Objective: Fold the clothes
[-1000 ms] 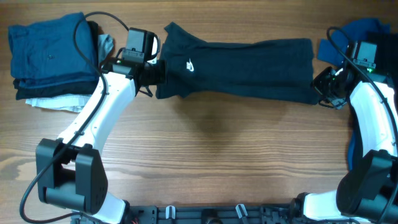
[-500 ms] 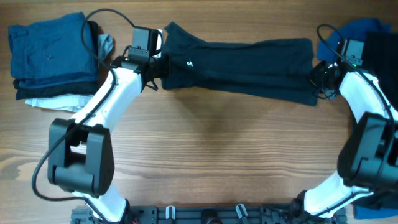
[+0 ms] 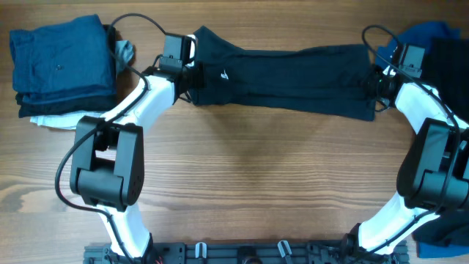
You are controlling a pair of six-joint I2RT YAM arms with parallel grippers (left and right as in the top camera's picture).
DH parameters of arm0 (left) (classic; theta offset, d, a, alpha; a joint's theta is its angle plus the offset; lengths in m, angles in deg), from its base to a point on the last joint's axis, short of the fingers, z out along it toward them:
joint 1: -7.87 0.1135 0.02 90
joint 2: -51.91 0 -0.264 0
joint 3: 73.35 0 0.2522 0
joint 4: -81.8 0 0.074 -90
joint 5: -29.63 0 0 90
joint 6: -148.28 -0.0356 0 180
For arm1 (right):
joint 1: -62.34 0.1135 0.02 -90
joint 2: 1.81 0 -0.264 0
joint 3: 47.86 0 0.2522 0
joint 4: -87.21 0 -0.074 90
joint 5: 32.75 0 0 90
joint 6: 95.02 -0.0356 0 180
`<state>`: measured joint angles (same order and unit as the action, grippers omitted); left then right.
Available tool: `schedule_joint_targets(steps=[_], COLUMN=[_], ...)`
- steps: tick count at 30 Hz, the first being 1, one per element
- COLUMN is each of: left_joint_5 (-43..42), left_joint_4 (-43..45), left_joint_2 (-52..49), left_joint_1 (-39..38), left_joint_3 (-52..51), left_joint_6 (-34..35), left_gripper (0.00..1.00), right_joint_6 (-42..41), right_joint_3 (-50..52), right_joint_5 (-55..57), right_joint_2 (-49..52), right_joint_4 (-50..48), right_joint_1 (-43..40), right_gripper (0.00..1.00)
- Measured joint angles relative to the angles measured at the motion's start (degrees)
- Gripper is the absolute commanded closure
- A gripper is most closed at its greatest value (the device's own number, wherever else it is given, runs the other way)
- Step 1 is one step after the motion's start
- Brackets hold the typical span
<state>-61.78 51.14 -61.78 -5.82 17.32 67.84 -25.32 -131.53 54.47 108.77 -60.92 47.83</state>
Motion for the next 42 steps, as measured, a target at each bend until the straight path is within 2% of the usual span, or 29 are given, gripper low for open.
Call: schedule_joint_targets(steps=[1,3,4,5,6,7,11,16,22,29,34,37,39,42], left_joint_5=[-0.2,-0.3,-0.4,-0.4,-0.4,-0.4,-0.5,-6.2,-9.4,-12.3,-19.8,-22.5,-22.5,-14.5], left_joint_4=[-1.2,-5.5,-7.7,-10.5,-13.6,-16.0,-29.7,-35.6,-35.6,-33.4,-30.5,-26.9,-24.5,-18.9], left_joint_2=[0.1,1.2,2.1,3.7,5.7,7.1,7.7,2.6,1.2,1.2,1.2,1.2,1.2,1.2], left_joint_1=[0.2,0.8,1.1,1.6,2.1,2.6,5.3,6.9,6.6,6.6,5.9,4.0,1.7,-5.0], left_joint_3=[1.7,4.7,6.2,7.8,9.0,9.6,9.8,9.1,8.6,3.8,2.6,2.6,2.6,2.6], left_joint_6=[0.2,0.2,0.6,1.1,2.0,3.4,6.2,6.7,6.7,6.3,2.0,1.2,-0.2,-2.7], left_gripper=[0.37,0.46,0.54,0.66,0.74,0.83,0.95,0.96,0.96,0.95,0.96,0.93,0.91,0.86], right_joint_6=[2.1,5.0,5.7,6.9,7.5,8.0,8.1,8.5,8.7,8.9,8.9,8.9,8.9,8.9], right_joint_3=[-0.6,-2.2,-2.7,-3.6,-4.1,-4.7,-5.4,0.4,2.2,2.2,2.2,2.2,2.2,2.2], right_joint_5=[-0.2,-0.9,-1.3,-2.4,-3.7,-5.2,-11.1,-12.5,-12.7,-12.9,-12.9,-12.9,-12.9,-12.9], right_joint_2=[-0.3,-2.1,-3.3,-6.8,-9.2,-11.6,-15.9,-9.9,-2.0,1.7,1.7,1.7,1.7,1.7], right_joint_4=[1.2,5.7,8.3,11.7,14.2,17.0,27.8,22.1,12.0,11.0,11.0,11.0,11.0,11.0], right_joint_1=[0.0,0.0,0.0,0.0,0.0,0.0,0.2,2.0,2.5,2.4,2.4,2.4,2.4,2.4], right_gripper=[0.02,0.11,0.28,0.52,0.93,0.96,0.96,0.96,0.96,0.96,0.96,0.95,0.96,0.96])
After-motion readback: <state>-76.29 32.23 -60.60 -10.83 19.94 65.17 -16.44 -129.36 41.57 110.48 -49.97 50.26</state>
